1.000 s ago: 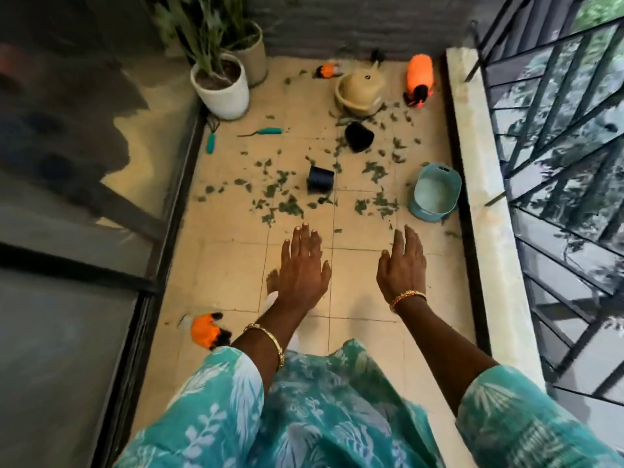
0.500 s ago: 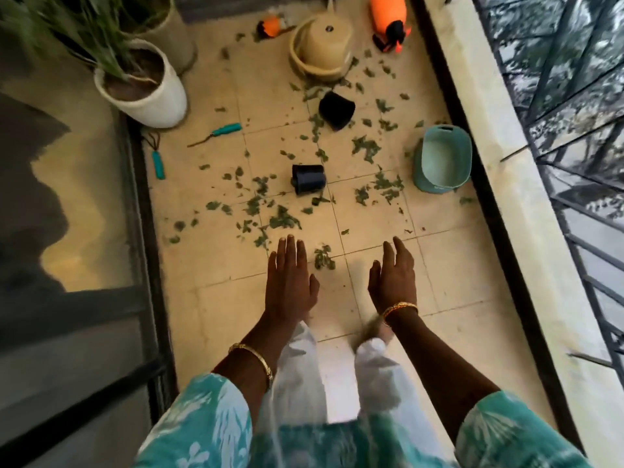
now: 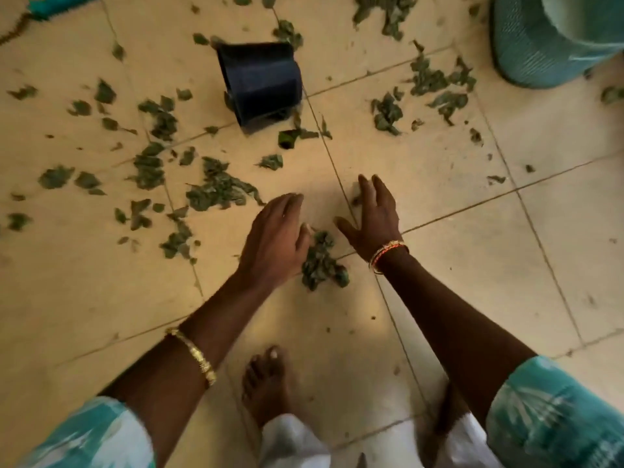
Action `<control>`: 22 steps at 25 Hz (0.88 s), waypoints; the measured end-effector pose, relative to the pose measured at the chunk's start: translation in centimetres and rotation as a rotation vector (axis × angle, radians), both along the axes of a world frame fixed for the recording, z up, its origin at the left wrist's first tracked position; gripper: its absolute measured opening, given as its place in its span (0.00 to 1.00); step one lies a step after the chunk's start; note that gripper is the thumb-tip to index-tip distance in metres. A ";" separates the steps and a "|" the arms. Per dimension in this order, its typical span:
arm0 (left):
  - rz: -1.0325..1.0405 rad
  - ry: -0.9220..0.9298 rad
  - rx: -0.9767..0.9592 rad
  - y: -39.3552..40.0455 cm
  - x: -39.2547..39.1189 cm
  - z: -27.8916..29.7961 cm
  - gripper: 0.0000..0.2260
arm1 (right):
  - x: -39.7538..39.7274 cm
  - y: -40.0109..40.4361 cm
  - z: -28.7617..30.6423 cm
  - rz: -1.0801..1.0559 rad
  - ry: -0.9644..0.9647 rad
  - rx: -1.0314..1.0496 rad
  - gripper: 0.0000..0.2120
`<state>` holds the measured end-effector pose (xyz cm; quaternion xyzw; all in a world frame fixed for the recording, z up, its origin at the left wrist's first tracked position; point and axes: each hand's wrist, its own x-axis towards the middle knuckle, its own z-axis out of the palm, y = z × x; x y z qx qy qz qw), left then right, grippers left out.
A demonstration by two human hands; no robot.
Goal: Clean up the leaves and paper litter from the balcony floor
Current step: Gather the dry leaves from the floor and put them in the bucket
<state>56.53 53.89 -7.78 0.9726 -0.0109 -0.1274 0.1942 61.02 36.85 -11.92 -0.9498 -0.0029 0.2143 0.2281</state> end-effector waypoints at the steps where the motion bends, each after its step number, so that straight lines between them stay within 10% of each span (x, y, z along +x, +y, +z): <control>1: -0.029 -0.057 -0.023 0.4 0.4 -2.1 0.22 | 0.2 0.1 -2.0 0.047 -0.055 -0.021 0.35; 8: -0.016 -0.318 -0.193 1.0 3.8 -7.9 0.16 | -0.2 0.1 -7.1 0.009 -0.584 0.054 0.15; 13: 0.115 -0.366 -0.461 -0.5 6.0 -8.3 0.10 | 3.4 -0.7 -6.5 -0.013 -0.521 0.171 0.06; 22: 0.724 0.536 -1.272 -0.5 8.4 -4.3 0.24 | 6.2 5.4 -0.7 0.052 -0.383 0.582 0.10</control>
